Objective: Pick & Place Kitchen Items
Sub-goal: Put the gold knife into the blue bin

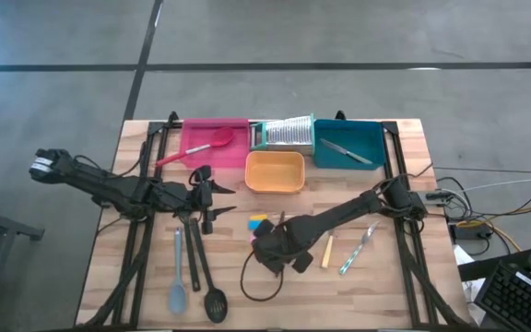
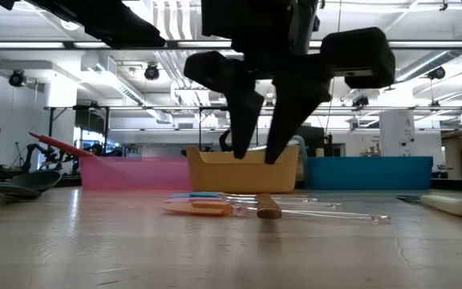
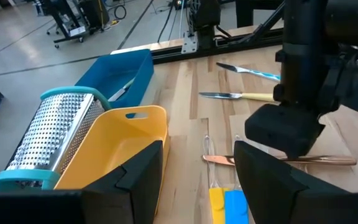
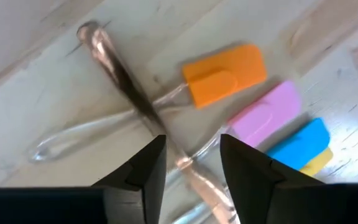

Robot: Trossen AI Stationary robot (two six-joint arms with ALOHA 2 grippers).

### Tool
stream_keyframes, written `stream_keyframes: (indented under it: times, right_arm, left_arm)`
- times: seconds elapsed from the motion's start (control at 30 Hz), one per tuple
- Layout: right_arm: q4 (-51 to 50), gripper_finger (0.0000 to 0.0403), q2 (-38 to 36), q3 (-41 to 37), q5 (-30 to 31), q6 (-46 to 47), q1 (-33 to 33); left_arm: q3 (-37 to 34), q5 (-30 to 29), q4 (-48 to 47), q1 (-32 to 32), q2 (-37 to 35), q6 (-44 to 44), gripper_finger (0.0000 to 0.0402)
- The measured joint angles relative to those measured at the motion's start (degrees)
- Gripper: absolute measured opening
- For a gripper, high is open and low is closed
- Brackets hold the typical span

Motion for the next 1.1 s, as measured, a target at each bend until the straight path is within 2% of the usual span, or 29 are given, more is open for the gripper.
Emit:
stream_keyframes:
  times: [0.17, 0.37, 0.73, 0.83, 1.1]
  right_arm:
    - [-2.91, 0.0171, 0.07, -0.62, -0.26, -0.04, 0.00]
    - [-0.83, 0.0179, 0.13, -2.21, -0.82, -0.37, 0.02]
    - [5.26, 0.0143, 0.13, -5.51, -1.74, -1.10, 0.13]
    - [8.15, 0.0134, 0.13, -6.86, -3.64, -1.16, 0.13]
    - [10.28, 0.0123, 0.13, -9.46, -3.97, -0.81, 0.15]
  left_arm:
    - [0.00, 0.00, -0.03, 0.01, 0.00, -0.01, 0.0202]
    - [0.00, 0.00, -0.05, -0.01, 0.00, 0.01, 0.0202]
    - [0.00, 0.02, -0.08, 0.01, 0.00, 0.01, 0.0202]
    - [0.00, 0.02, -0.07, 0.01, 0.00, -0.01, 0.0202]
    - [0.00, 0.02, -0.08, 0.01, 0.00, 0.01, 0.0202]
